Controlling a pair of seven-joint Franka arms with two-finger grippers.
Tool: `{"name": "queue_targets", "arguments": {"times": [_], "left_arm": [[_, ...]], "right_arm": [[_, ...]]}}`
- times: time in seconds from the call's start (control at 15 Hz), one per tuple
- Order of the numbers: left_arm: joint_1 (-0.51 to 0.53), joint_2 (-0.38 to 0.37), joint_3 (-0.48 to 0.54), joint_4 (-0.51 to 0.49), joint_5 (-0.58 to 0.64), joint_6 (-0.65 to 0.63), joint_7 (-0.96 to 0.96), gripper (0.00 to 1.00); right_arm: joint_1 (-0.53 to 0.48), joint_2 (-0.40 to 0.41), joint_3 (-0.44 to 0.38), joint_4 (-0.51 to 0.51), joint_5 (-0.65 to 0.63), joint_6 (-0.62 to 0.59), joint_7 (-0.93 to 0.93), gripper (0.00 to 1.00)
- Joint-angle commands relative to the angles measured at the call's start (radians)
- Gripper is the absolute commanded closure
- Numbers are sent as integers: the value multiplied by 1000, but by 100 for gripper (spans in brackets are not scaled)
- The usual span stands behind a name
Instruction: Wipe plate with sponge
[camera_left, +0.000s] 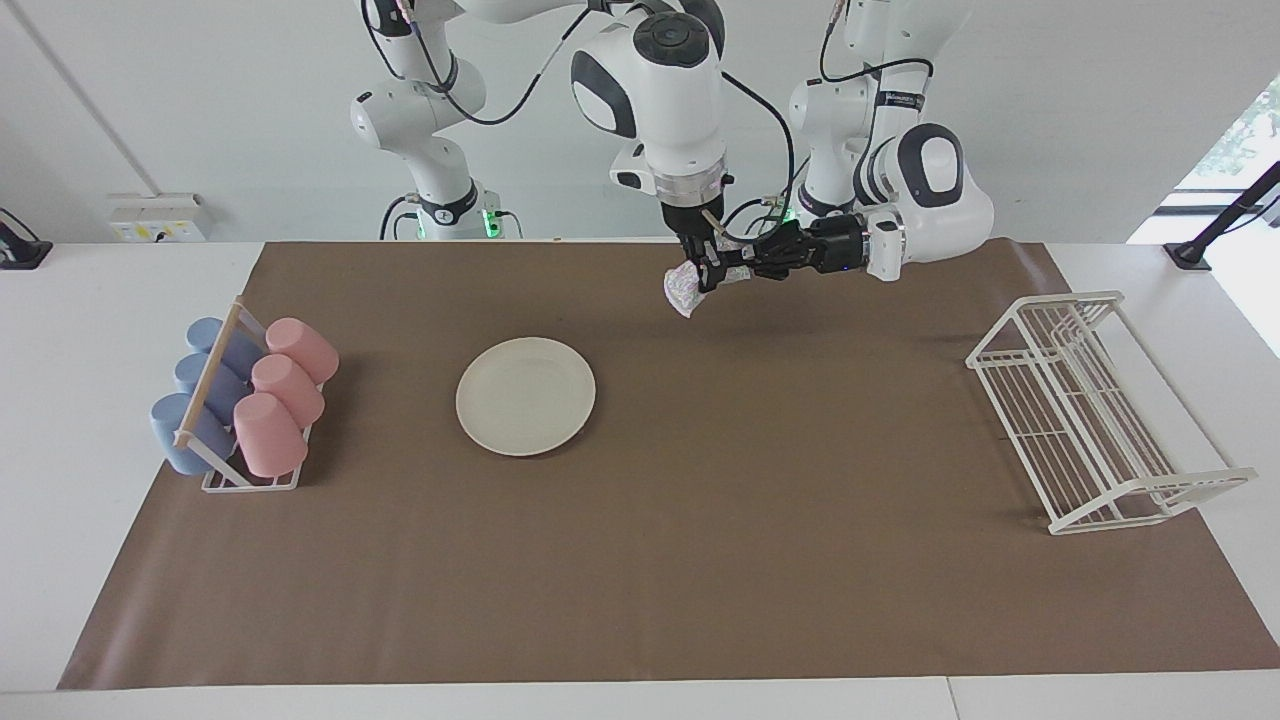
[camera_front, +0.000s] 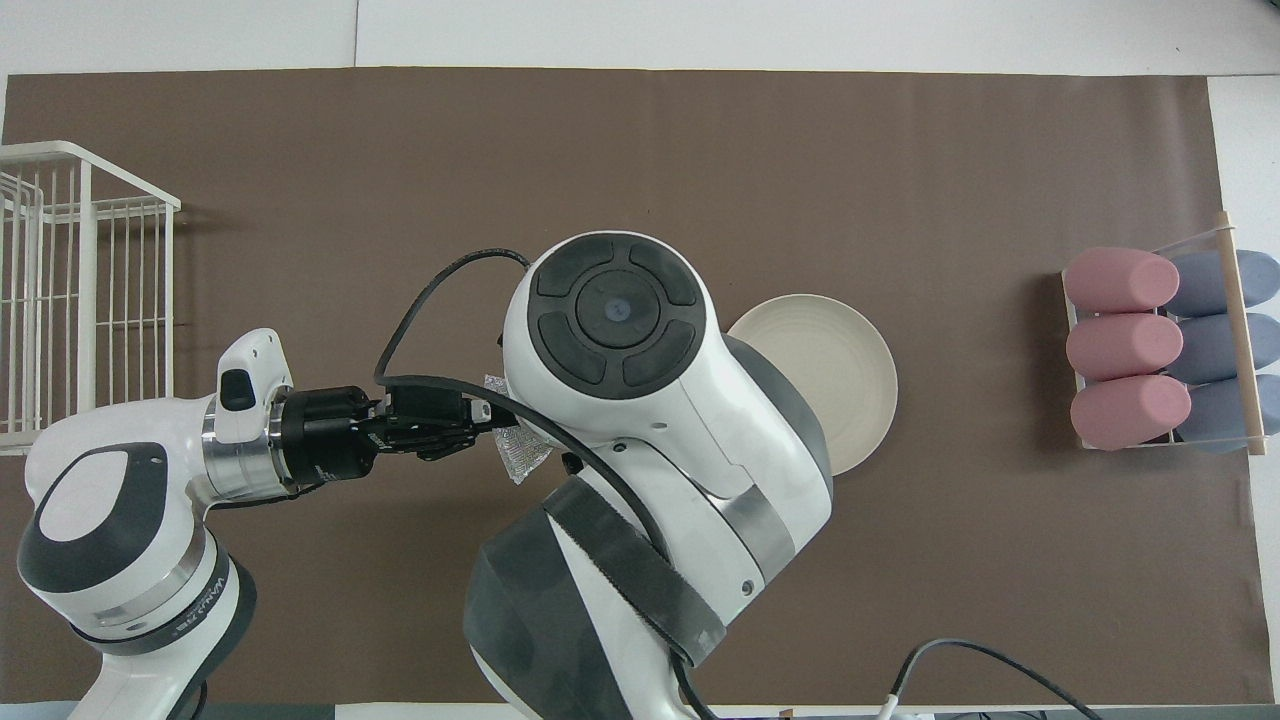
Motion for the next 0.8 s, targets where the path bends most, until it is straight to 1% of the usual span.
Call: {"name": "queue_targets", "arguments": {"times": [0.0,0.07,0.27,0.33,0.4,0.47,0.6,0.73], "left_arm": [[9,-35,6,-35,-22,-8,16,100],[9,-35,6,-35,-22,-8,16,100],[8,-35,6,-35,-22,-8,14,100],[5,-35,6,-35,-21,-8,14,90],[0,-36,6,-35,-21,-7,13,4],[3,-36,6,-35,-21,-7,2,0],[8,-41,8,-35,-18,-7,1,0],[8,-41,8,-35,-18,-7,1,0]], "right_arm": [[-2,-34,-3,-47,5,14,8,83],[-2,-32,-5,-47,1,14,8,99],[-14,-32,-5,-47,-7,31,7,100],[-19,-31,-5,-46,-7,34,7,100],[-19,-31,-5,-44,-7,34,7,100],[-19,-31,-5,-46,-7,33,7,100],[-19,-32,-5,-50,-6,29,7,100],[-35,-50,-5,-96,-7,39,5,100]]}}
